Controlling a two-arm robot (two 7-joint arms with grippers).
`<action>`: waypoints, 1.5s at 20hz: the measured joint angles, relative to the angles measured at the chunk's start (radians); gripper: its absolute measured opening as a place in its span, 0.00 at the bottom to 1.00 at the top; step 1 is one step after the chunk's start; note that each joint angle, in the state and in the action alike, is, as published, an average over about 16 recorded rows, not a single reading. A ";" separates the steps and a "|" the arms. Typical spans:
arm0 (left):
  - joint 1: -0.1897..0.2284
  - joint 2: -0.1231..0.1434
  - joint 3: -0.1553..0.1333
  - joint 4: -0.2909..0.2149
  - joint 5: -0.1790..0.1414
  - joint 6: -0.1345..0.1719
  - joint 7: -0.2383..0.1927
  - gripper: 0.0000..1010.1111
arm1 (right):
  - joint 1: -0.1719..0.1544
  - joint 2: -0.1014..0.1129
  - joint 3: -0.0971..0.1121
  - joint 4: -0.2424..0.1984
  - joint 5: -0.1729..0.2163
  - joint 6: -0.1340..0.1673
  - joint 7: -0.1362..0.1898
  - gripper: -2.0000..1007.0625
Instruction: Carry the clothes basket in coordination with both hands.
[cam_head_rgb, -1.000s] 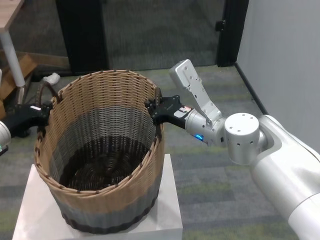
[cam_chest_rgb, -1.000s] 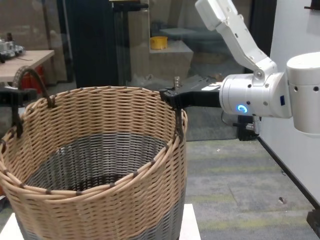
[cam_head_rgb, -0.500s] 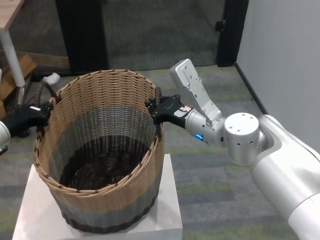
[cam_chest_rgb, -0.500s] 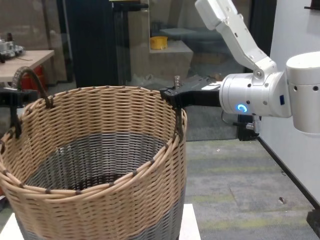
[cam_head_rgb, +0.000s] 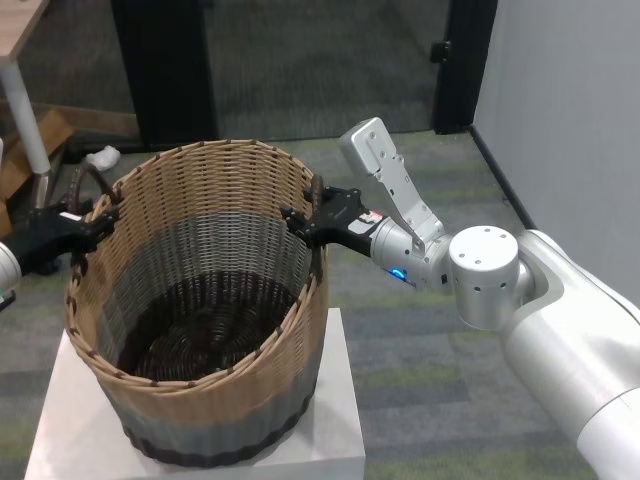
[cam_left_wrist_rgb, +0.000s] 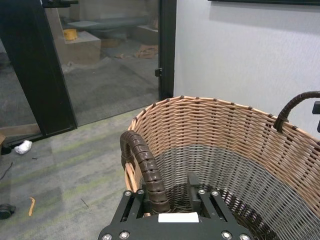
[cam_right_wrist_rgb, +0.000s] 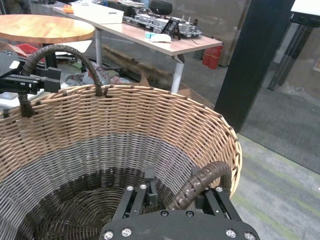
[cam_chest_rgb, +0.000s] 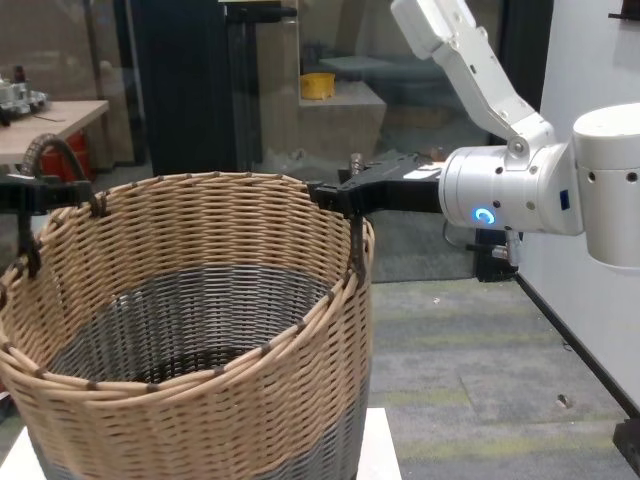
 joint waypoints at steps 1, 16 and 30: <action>0.001 0.000 0.000 -0.002 0.000 0.001 0.001 0.44 | 0.000 0.000 0.000 0.000 0.000 0.000 0.000 0.41; 0.140 0.065 -0.048 -0.241 -0.027 0.138 0.089 0.91 | -0.002 0.001 0.000 -0.003 0.001 0.000 -0.002 0.89; 0.195 0.095 -0.092 -0.399 -0.027 0.039 0.105 0.99 | -0.002 0.001 0.000 -0.003 0.001 0.000 -0.002 0.99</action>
